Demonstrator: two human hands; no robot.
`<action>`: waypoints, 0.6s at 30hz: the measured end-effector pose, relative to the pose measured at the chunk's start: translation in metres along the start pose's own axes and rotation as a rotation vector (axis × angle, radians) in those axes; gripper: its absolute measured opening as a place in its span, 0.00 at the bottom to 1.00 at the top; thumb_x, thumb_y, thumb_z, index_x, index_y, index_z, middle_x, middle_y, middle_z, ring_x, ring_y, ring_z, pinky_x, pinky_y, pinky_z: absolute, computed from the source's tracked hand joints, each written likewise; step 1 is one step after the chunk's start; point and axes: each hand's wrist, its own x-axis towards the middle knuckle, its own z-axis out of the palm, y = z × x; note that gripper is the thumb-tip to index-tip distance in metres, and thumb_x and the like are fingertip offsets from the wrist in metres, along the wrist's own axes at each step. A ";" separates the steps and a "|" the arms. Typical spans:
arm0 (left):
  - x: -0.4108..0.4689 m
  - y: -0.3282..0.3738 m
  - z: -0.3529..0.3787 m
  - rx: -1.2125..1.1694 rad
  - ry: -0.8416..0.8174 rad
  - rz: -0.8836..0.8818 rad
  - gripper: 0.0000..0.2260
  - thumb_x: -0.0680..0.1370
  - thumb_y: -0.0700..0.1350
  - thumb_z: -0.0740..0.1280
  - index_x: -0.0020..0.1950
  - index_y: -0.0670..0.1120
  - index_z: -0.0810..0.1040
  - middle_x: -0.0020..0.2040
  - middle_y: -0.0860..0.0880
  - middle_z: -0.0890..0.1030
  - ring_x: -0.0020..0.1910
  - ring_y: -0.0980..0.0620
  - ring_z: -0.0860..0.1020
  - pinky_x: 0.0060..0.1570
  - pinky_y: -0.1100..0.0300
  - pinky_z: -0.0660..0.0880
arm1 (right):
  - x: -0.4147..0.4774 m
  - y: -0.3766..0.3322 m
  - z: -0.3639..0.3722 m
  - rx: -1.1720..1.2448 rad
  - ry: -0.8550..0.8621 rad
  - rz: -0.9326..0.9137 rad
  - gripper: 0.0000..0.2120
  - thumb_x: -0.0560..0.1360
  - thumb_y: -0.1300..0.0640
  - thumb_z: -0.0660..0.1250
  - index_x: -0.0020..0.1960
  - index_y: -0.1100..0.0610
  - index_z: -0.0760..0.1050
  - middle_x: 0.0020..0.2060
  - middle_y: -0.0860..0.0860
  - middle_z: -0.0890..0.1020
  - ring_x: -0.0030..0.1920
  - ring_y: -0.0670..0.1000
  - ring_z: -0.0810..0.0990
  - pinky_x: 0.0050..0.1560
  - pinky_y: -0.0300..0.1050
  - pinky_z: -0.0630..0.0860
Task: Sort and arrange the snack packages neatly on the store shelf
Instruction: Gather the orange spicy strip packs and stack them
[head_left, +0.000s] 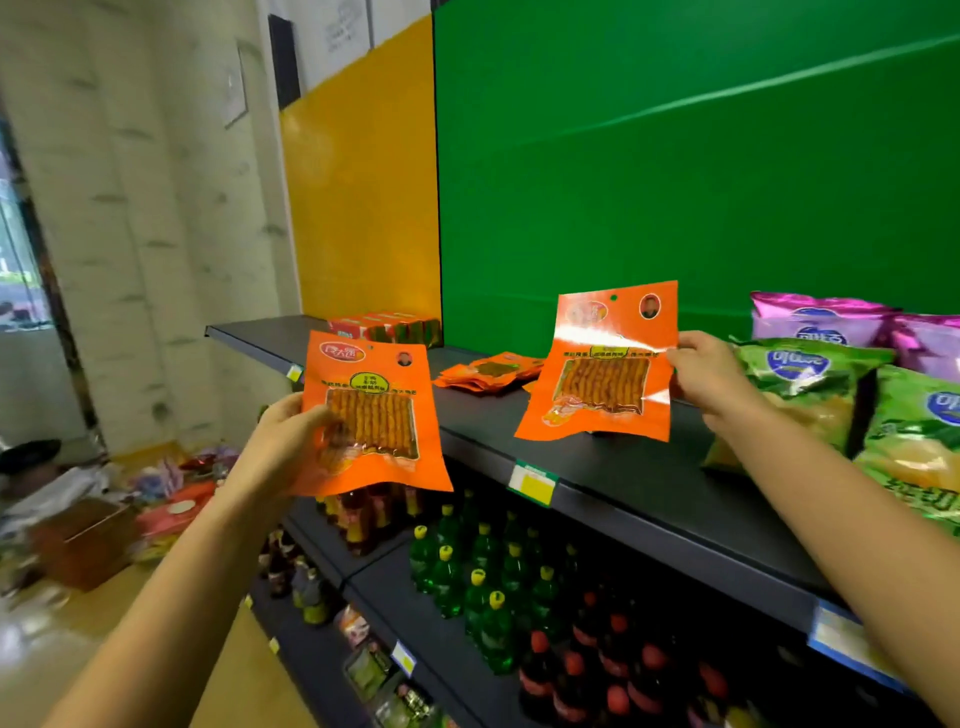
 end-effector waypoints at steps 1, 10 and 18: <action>0.011 -0.002 -0.004 0.003 -0.009 -0.003 0.06 0.78 0.36 0.59 0.48 0.43 0.74 0.39 0.44 0.78 0.32 0.50 0.75 0.23 0.65 0.74 | 0.005 0.000 0.010 0.019 0.006 0.003 0.08 0.77 0.62 0.58 0.55 0.57 0.73 0.46 0.56 0.80 0.47 0.55 0.79 0.50 0.51 0.76; 0.130 -0.029 -0.004 -0.035 -0.110 -0.079 0.08 0.77 0.35 0.59 0.42 0.45 0.75 0.36 0.44 0.78 0.19 0.56 0.76 0.21 0.68 0.72 | 0.070 0.007 0.085 0.048 0.095 0.021 0.09 0.76 0.63 0.58 0.53 0.56 0.74 0.35 0.51 0.78 0.36 0.50 0.75 0.42 0.45 0.72; 0.247 -0.031 0.028 -0.066 -0.230 -0.062 0.09 0.77 0.32 0.59 0.41 0.41 0.75 0.28 0.47 0.79 0.18 0.58 0.75 0.20 0.70 0.72 | 0.134 0.015 0.125 0.013 0.150 0.050 0.09 0.76 0.61 0.60 0.55 0.57 0.74 0.39 0.54 0.79 0.41 0.54 0.76 0.45 0.47 0.72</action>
